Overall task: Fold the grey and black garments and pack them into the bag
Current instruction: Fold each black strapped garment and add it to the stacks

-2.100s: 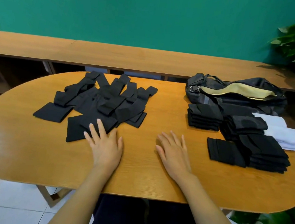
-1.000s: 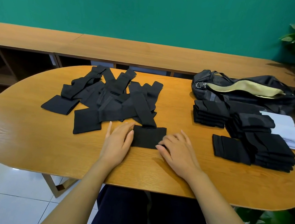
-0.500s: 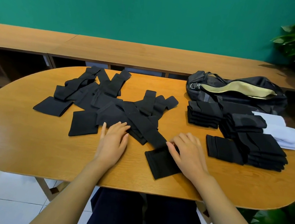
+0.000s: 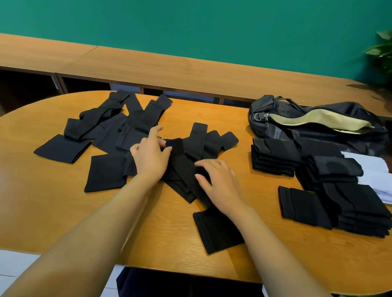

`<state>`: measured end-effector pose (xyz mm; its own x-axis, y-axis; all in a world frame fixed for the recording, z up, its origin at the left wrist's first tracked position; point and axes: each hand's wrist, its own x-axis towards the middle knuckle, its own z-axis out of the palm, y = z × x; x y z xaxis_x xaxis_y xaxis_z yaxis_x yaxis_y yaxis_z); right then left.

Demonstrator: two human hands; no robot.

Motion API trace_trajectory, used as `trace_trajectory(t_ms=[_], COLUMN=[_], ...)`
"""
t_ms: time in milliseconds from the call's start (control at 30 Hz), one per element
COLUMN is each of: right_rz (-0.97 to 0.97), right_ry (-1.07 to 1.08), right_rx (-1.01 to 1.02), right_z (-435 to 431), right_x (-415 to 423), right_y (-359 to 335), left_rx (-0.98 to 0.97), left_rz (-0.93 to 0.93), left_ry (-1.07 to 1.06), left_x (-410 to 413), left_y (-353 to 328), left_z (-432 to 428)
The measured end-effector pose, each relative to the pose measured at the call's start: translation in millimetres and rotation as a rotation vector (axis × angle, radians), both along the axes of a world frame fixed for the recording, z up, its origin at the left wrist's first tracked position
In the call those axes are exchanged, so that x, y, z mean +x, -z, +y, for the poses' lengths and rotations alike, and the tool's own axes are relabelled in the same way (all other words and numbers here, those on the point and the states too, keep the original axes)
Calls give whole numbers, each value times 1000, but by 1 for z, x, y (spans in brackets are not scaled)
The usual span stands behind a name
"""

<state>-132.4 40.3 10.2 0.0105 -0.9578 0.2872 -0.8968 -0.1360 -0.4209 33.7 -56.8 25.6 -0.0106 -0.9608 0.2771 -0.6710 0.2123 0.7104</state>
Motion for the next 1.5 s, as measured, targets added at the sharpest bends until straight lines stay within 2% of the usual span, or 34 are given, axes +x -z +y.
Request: trace_trajectory(t_ms=[67,167,233,300,367,433,467,533,633,767,900,1000,1233,1400,1500], right_rz=[-178,-516,-573,-558,-595,-589,-565,-552,-545,-524,-528,-397,-241,-199,-129], right_ry=[69,121,108,150,214,247,254,250,297,294,343,337,200,148,120], right_rx=[-50,-36,-35,-61,-105,-138,-136,-113,-156,-175,29,67,56,70,48], right_z=[-3,-13,-17,-15,-10,-6,-5,-8,-14,-22,-39,-37,24,76,90], right_x=[-4,-10,-14,-21,-32,-41,-43,-45,-48,-54,-51,-50,-43,-34,-34], right_y=[-6,-18,-19,-21,-23,-27,-29,-29,-34,-42,-41,-34,-7,15,23], left_rx=[-97,-150,-105,-52,23,81,74,13,1,18,-72,-163,-177,-37,-6], left_rz=[93,224,330,358,159,-204,-359,-523,-559,-602,-655,-574,-335,-84,-155], left_ry=[138,483,570,544,596,713,734,675,520,438,334,296,427,572,639], left_x=[-2,-11,-19,-24,-21,-14,-11,-8,0,9,3,1,-5,-6,-6], left_y=[-8,-19,-23,-20,-2,19,26,32,31,32,29,28,39,50,50], left_z=[2,11,20,23,18,13,12,10,2,-7,-7,5,64,108,121])
